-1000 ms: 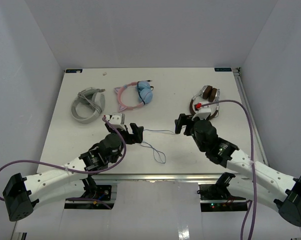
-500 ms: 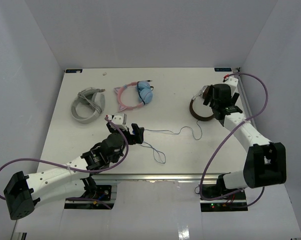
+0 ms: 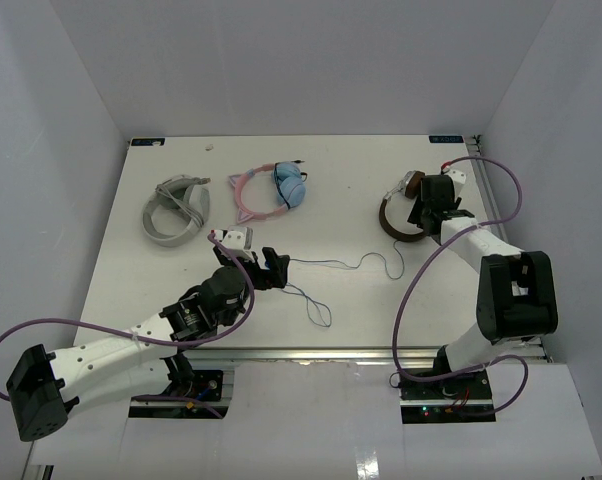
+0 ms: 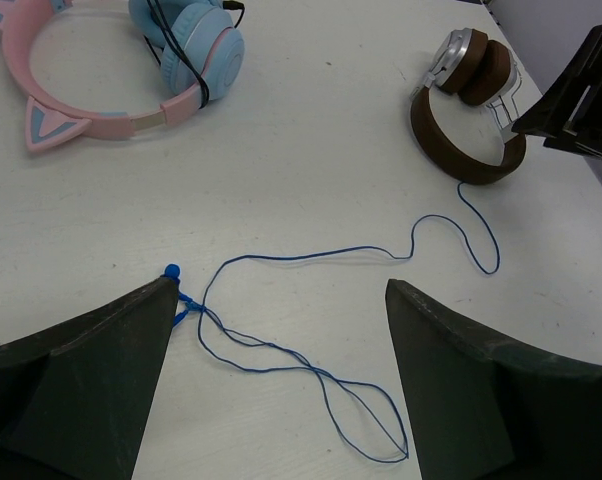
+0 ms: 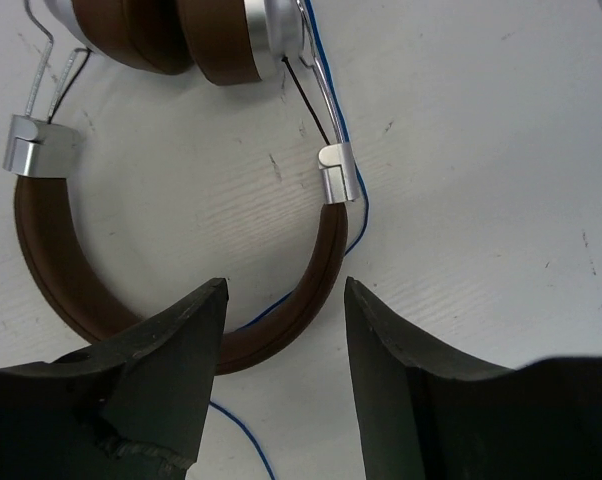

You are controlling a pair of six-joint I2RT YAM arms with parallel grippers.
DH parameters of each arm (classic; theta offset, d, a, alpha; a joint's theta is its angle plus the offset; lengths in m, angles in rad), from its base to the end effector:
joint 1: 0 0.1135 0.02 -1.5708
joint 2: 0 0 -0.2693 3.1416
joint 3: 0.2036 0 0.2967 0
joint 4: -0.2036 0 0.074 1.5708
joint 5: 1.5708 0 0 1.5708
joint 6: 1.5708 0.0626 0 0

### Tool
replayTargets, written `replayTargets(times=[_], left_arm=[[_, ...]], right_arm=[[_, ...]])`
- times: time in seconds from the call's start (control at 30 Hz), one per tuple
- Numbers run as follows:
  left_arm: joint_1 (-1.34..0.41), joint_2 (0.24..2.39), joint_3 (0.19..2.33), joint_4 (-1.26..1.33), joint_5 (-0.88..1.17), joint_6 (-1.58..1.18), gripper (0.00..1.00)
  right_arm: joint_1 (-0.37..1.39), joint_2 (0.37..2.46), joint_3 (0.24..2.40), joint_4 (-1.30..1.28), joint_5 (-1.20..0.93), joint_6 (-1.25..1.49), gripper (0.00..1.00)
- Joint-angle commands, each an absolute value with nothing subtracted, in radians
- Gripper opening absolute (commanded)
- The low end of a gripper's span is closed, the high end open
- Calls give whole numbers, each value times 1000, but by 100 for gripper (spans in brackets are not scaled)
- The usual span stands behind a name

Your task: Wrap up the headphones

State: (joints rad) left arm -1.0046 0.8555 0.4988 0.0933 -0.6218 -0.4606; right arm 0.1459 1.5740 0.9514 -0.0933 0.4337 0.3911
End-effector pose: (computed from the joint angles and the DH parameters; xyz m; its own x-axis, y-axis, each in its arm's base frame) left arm 0.1687 -0.1975 0.2390 -0.2959 -0.2079 -0.9323 0.2822 0.9134 -0.2933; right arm 0.3903 0.0308 0.1762 -0.5310 0.2716 -0.8027 0.4156 0.9090 0.0327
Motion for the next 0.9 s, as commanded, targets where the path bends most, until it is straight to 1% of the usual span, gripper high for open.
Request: replayTargets(times=[0.0,0.27,0.47,0.5,0.57,0.6,0.63,0.67,0.87], left_arm=[[-1008,842,526,98,-612,-466,96],[-1008,845,526,95,-618,-466,96],[-1009,855,527,97,-630,-463,96],[-1009,858,528,98,-632,-463,96],[-1008,864,529,98,-632,-462,96],[-1008,866,530,97,-632,-462,96],[-1008,867,531,97,-631,-463,96],[-1008,868,531,98,-630,-465,96],[-1008,871,527,106,-622,-469,95]], right_arm=[[146,1617,954,-87,466,445,56],[146,1688,990,-101,474,466,55],[146,1785,1050,-120,452,488,49],[146,1793,1057,-121,451,491,46],[146,1793,1066,-121,449,502,29],[146,1787,1065,-115,444,505,15],[147,1768,1062,-106,437,508,10],[149,1747,1061,-98,431,509,8],[182,1607,1093,-96,411,512,8]])
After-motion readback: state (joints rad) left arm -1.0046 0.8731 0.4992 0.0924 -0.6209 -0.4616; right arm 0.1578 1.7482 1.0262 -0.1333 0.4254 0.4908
